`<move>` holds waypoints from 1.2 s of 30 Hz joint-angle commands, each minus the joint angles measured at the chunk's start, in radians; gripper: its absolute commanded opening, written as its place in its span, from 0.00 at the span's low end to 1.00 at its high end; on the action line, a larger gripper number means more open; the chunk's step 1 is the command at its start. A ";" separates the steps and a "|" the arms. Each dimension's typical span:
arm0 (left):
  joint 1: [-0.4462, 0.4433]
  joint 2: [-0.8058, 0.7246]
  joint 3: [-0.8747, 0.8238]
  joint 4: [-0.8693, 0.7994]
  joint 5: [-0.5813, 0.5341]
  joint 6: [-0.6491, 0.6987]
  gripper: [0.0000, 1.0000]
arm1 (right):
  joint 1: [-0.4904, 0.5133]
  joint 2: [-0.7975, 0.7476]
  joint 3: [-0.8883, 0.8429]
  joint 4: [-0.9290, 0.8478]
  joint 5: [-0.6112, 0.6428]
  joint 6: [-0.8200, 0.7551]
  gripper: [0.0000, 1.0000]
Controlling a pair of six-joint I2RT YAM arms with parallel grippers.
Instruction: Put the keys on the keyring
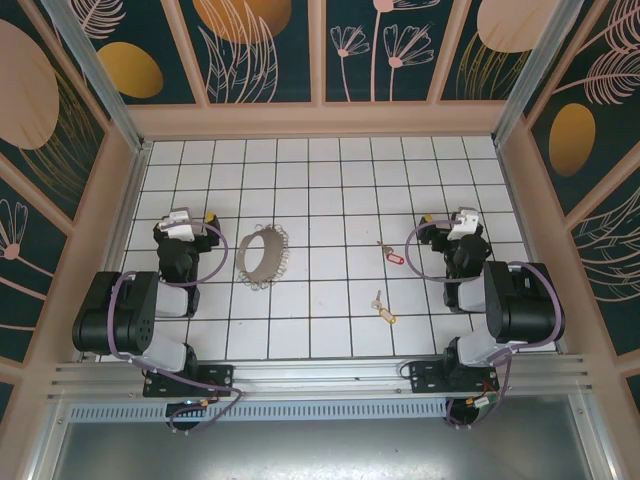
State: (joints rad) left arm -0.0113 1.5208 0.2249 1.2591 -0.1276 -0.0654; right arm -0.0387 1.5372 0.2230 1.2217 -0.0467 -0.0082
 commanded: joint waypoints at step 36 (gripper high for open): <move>0.005 -0.225 0.010 -0.181 0.009 -0.028 0.99 | 0.014 -0.241 0.239 -0.643 0.003 0.092 0.99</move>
State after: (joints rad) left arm -0.0113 1.3361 0.2230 1.1481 -0.1101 -0.0666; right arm -0.0303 1.3674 0.3645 0.8600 -0.0547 0.0124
